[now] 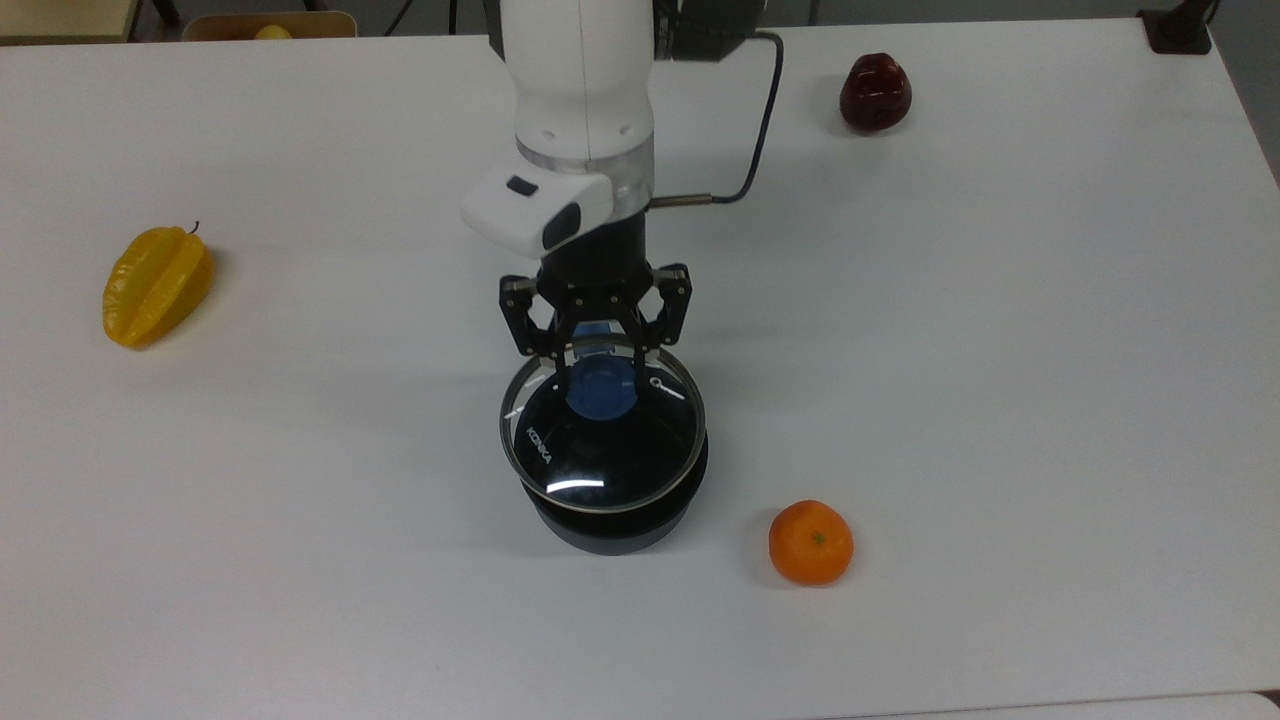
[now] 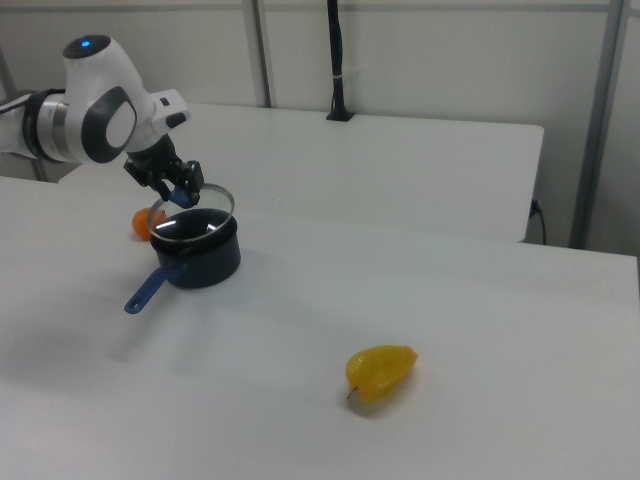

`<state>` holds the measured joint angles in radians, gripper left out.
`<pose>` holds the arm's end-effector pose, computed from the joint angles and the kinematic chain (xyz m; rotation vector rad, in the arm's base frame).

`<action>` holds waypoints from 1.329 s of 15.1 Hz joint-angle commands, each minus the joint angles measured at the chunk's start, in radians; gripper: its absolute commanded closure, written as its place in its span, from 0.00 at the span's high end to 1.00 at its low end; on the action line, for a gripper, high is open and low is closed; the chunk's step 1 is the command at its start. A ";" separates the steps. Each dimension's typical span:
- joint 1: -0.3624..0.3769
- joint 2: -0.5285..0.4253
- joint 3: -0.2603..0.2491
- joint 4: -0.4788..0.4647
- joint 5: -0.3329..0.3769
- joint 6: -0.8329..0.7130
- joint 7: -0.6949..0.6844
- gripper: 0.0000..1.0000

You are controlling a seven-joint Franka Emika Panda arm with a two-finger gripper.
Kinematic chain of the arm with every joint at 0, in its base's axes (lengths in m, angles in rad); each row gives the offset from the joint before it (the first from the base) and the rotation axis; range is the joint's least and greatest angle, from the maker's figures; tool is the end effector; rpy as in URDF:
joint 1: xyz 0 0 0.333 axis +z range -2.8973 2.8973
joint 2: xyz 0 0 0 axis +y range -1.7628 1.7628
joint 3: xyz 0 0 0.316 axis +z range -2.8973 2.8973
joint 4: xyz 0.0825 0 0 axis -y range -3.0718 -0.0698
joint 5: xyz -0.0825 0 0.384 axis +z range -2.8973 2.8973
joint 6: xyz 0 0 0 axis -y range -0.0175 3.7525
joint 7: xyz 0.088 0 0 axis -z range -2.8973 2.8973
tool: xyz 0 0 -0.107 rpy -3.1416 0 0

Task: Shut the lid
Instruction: 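Carry the lid over the black saucepan and lower it onto the rim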

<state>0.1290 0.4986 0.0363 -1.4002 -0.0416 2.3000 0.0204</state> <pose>0.7274 0.1149 0.4615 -3.0520 -0.2422 -0.6232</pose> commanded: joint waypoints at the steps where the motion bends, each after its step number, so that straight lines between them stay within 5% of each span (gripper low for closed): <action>1: 0.014 0.029 -0.010 0.024 -0.008 0.033 -0.025 0.33; 20: 0.020 0.051 -0.010 0.003 -0.009 0.035 -0.026 0.37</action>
<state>0.1360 0.5500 0.0362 -1.3986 -0.0417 2.3246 0.0080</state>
